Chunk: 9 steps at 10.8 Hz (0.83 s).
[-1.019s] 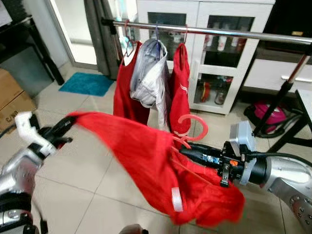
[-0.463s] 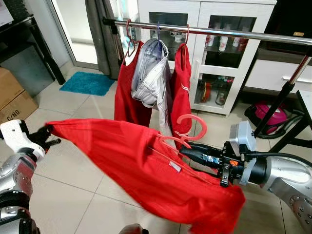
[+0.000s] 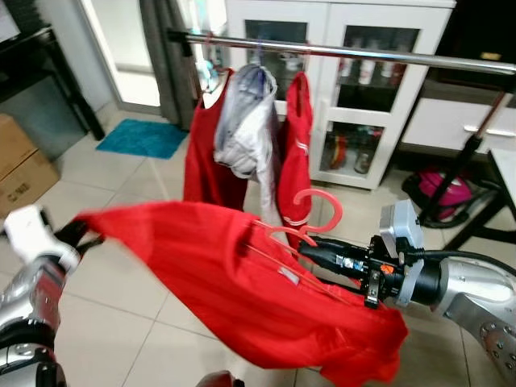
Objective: Hang hanger
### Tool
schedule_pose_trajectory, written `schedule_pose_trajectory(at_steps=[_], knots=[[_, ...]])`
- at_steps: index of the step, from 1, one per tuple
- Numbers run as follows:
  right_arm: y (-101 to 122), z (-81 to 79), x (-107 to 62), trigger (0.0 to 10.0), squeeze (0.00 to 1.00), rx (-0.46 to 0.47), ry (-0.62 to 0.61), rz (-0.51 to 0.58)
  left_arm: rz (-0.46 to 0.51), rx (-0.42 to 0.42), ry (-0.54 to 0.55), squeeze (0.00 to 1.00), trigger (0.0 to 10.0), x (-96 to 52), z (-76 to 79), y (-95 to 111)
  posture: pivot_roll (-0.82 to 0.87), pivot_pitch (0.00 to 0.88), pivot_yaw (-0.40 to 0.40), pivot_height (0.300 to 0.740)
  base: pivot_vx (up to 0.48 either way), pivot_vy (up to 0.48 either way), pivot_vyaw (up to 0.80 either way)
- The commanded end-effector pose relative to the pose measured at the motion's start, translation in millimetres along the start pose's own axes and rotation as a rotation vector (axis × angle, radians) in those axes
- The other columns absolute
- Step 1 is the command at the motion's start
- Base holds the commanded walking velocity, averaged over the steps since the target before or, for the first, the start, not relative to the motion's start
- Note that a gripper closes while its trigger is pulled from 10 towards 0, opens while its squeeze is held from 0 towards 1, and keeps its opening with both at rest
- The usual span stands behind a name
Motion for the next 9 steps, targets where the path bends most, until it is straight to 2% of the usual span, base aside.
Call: schedule_pose_trajectory(at_steps=[1, 3, 4, 5, 6, 7, 8, 9], knots=[[10.0, 4.8, -2.2, 10.0, 0.0, -0.021, -0.026, 0.029, 0.051, 0.009, 0.096, 0.0, 0.0, -5.5, -20.4, 13.7, 0.04, 0.0, 0.085, 0.723, 0.0, 0.0, 0.0], [7.4, 4.0, -6.2, 10.0, 0.0, -0.021, -0.021, 0.015, 0.084, -0.006, 0.168, 0.0, 0.0, -8.7, -29.7, 15.0, 0.04, 0.0, 0.087, 0.723, 0.0, 0.0, 0.0], [8.3, 6.1, -4.7, 10.0, 0.0, -0.019, -0.03, 0.021, 0.08, 0.005, 0.171, 0.0, 0.0, -8.4, -28.7, 11.2, 0.03, 0.0, 0.076, 0.723, 0.0, 0.0, 0.0], [11.1, 6.4, 0.3, 10.0, 0.0, -0.021, -0.028, 0.027, 0.046, 0.067, 0.031, 0.0, 4.5, -2.8, -6.2, 5.1, 0.03, 0.0, 0.076, 0.723, 0.0, 0.0, 0.0], [11.2, 7.4, 0.4, 10.0, 0.0, -0.023, -0.034, 0.021, 0.014, 0.065, -0.176, 1.0, 10.0, 0.4, 26.8, -1.4, 0.03, 0.0, 0.075, 0.723, 0.0, 0.0, 0.0], [7.1, 10.1, -1.3, 10.0, 0.0, -0.029, -0.064, 0.002, 0.001, 0.108, -0.233, 1.0, 10.0, -0.9, 35.9, -3.5, 0.03, 0.0, 0.077, 0.723, 0.0, 0.0, 0.0], [6.0, 12.4, -1.4, 10.0, 0.0, -0.025, -0.091, -0.001, -0.004, 0.111, -0.223, 1.0, 10.0, -3.0, 30.7, -2.7, 0.03, 0.0, 0.078, 0.723, 0.0, 0.0, 0.0], [4.7, 16.6, -0.8, 10.0, 0.0, -0.019, -0.135, -0.009, -0.023, 0.125, -0.196, 1.0, 10.0, -6.3, 19.2, -3.3, 0.03, 0.0, 0.064, 0.723, 0.0, 0.0, 0.0]])
Point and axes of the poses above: a point about 5 cm out from each wrist's last joint towards the gripper, its own x axis pointing out of the wrist towards the gripper, its own y axis along the axis of the wrist's last joint, z = x × y, the point moved 3 cm from there along x, pointing out of the wrist towards the gripper, and after that the axes turned 11 degrees about -x, right-handed, at the moved point
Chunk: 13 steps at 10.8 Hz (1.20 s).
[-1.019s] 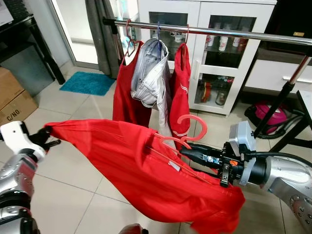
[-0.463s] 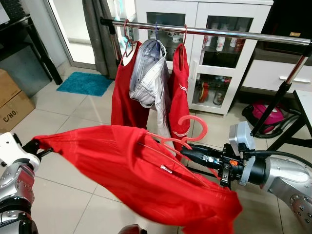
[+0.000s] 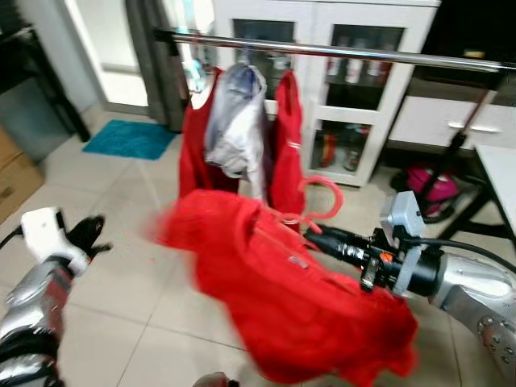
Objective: Hang hanger
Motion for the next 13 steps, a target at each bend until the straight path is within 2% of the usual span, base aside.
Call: schedule_pose_trajectory(at_steps=[1, 2, 3, 4, 5, 6, 7, 8, 9, 10, 11, 13], knots=[[4.9, 6.8, 2.3, 10.0, 0.0, -0.014, -0.043, 0.0, -0.07, 0.041, 0.004, 1.0, 10.0, -5.5, -7.9, -5.8, 0.02, 0.0, 0.062, 0.723, 0.0, 0.0, 0.0], [4.8, 12.7, 3.9, 10.0, 0.0, -0.022, -0.102, -0.015, -0.161, 0.13, -0.099, 1.0, 10.0, -9.4, 2.6, -17.1, 0.02, 0.0, 0.057, 0.723, 0.0, 0.0, 0.0], [4.9, 20.4, 7.4, 10.0, 0.0, 0.0, -0.178, -0.009, -0.161, 0.045, -0.438, 1.0, 10.0, -10.0, 64.2, -19.7, 0.03, 0.0, 0.04, 0.723, 0.0, 0.0, 0.0], [5.7, 21.0, 10.1, 10.0, 0.0, 0.009, -0.197, -0.002, -0.19, 0.009, -0.574, 1.0, 10.0, -14.2, 90.1, -23.2, 0.03, 0.0, 0.04, 0.723, 0.0, 0.0, 0.0], [8.4, 26.9, 16.8, 10.0, 0.0, 0.015, -0.275, 0.005, -0.276, -0.096, -0.774, 1.0, 10.0, -18.4, 137.6, -33.3, 0.03, 0.0, 0.046, 0.723, 0.0, 0.0, 0.0], [13.3, 27.6, 21.3, 10.0, 0.0, 0.014, -0.299, 0.021, -0.347, -0.123, -0.851, 1.0, 10.0, -15.8, 161.5, -42.1, 0.02, 0.0, 0.05, 0.723, 0.0, 0.0, 0.0], [19.7, 24.4, 25.8, 10.0, 0.0, 0.024, -0.296, 0.04, -0.399, -0.211, -0.928, 0.85, 10.0, -15.2, 183.2, -43.5, 0.01, 0.0, 0.062, 0.723, 0.0, 0.0, 0.0], [22.8, 23.1, 27.2, 10.0, 0.0, 0.025, -0.298, 0.049, -0.422, -0.263, -0.971, 0.52, 10.0, -18.4, 192.3, -42.4, 0.01, 0.0, 0.062, 0.723, 0.0, 0.0, 0.0], [27.6, 19.8, 29.1, 10.0, 0.0, 0.012, -0.289, 0.063, -0.474, -0.372, -1.001, 0.0, 10.0, -17.2, 205.4, -44.9, 0.01, 0.0, 0.071, 0.723, 0.0, 0.0, 0.0], [30.3, 16.3, 31.0, 10.0, 0.0, 0.01, -0.277, 0.074, -0.546, -0.418, -1.053, 0.0, 10.0, -19.5, 216.2, -49.9, 0.01, 0.0, 0.078, 0.723, 0.0, 0.0, 0.0], [31.8, 14.8, 31.7, 10.0, 0.0, 0.006, -0.276, 0.078, -0.595, -0.365, -1.098, 0.0, 10.0, -23.3, 224.7, -56.9, 0.0, 0.0, 0.082, 0.723, 0.0, 0.0, 0.0], [34.4, 13.6, 32.4, 10.0, 0.0, 0.001, -0.271, 0.089, -0.601, -0.277, -1.105, 0.0, 10.0, -18.2, 235.0, -64.8, 0.0, 0.0, 0.088, 0.723, 0.0, 0.0, 0.0]])
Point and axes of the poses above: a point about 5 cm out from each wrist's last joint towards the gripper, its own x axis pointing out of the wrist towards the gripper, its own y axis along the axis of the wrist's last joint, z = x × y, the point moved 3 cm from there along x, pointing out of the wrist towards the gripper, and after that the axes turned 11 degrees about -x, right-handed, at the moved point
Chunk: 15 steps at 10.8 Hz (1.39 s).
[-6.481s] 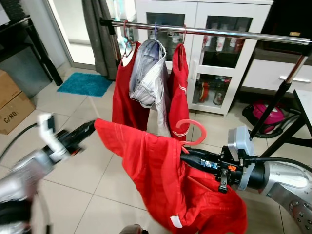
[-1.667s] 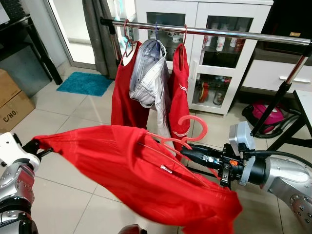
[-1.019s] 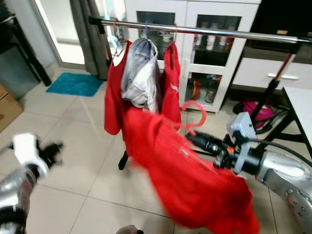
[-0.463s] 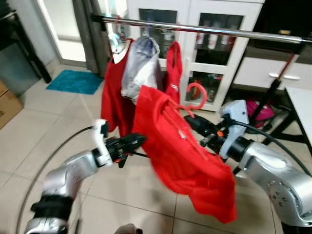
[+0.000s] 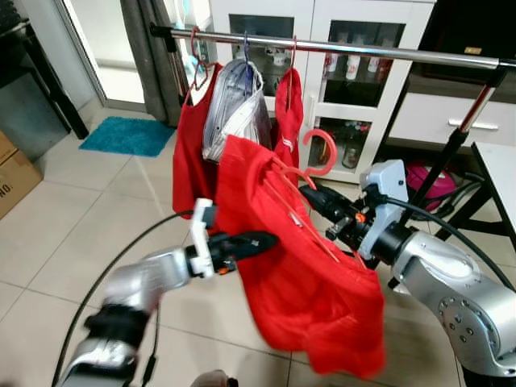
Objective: Hang hanger
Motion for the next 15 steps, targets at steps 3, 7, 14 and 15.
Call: schedule_pose_trajectory(at_steps=[3, 7, 14, 15], knots=[[14.7, -5.0, 1.2, 10.0, 0.0, -0.028, 0.026, 0.053, 0.121, 0.064, 0.036, 0.0, 0.0, 13.0, -5.1, 22.3, 0.0, 0.0, 0.094, 0.723, 0.0, 0.0, 0.0], [13.5, -5.1, 2.5, 10.0, 0.0, -0.026, 0.034, 0.05, 0.167, 0.042, -0.021, 0.0, 0.0, 23.4, -2.1, 26.5, 0.0, 0.0, 0.087, 0.723, 0.0, 0.0, 0.0], [0.0, 7.5, 3.8, 10.0, 0.0, -0.095, -0.048, -0.039, 0.126, 0.123, 0.09, 0.0, 0.0, 24.0, -3.4, 30.2, 0.0, 0.0, 0.09, 0.723, 0.0, 0.0, 0.0], [-7.9, 12.5, 3.2, 10.0, 0.0, -0.111, -0.088, -0.079, 0.149, 0.187, 0.133, 0.0, 0.0, 24.5, 7.6, 45.0, 0.01, 0.0, 0.091, 0.723, 0.0, 0.0, 0.0]])
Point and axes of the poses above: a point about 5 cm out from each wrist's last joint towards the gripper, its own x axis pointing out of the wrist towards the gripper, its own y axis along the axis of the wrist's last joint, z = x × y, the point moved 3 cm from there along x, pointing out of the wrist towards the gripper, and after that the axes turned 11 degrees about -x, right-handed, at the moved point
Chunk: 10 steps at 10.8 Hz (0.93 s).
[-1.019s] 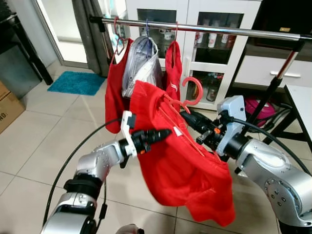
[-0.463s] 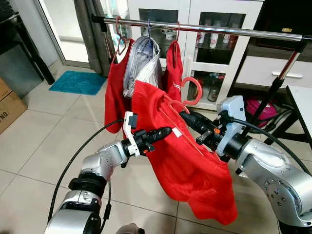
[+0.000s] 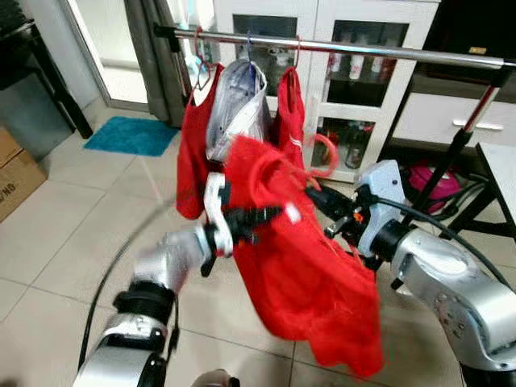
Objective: Hang hanger
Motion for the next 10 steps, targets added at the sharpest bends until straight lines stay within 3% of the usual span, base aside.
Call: schedule_pose_trajectory(at_steps=[1, 2, 4, 5, 8, 10], knots=[[-0.3, 0.2, 0.3, 10.0, 0.0, -0.044, -0.01, -0.007, 0.02, 0.049, 0.03, 0.0, 0.0, 0.1, 8.1, 16.2, 0.01, 0.0, 0.091, 0.723, 0.0, 0.0, 0.0], [-8.8, -6.5, 1.6, 10.0, 0.0, -0.078, 0.012, -0.043, 0.066, 0.036, 0.044, 0.0, 0.0, 5.9, 24.9, 32.4, 0.02, 0.0, 0.089, 0.723, 0.0, 0.0, 0.0], [-15.9, -13.1, 2.8, 10.0, 0.0, -0.093, 0.037, -0.074, 0.013, 0.025, 0.045, 0.0, 0.0, 15.2, 42.1, 28.6, 0.03, 0.0, 0.092, 0.723, 0.0, 0.0, 0.0], [-19.4, -15.8, -0.4, 10.0, 0.0, -0.104, 0.069, -0.098, -0.125, 0.141, 0.092, 0.0, 0.0, 21.1, 44.4, 8.0, 0.02, 0.0, 0.102, 0.723, 0.0, 0.0, 0.0], [-30.8, -15.9, -19.8, 10.0, 0.0, -0.152, 0.159, -0.19, -0.241, 0.335, 0.216, 0.0, 0.0, 26.8, 35.2, -3.0, 0.01, 0.0, 0.117, 0.723, 0.0, 0.0, 0.0], [-39.4, -11.9, -33.9, 10.0, 0.0, -0.156, 0.197, -0.265, -0.221, 0.436, 0.305, 0.0, 0.0, 21.5, 23.8, 13.9, 0.0, 0.0, 0.123, 0.723, 0.0, 0.0, 0.0]])
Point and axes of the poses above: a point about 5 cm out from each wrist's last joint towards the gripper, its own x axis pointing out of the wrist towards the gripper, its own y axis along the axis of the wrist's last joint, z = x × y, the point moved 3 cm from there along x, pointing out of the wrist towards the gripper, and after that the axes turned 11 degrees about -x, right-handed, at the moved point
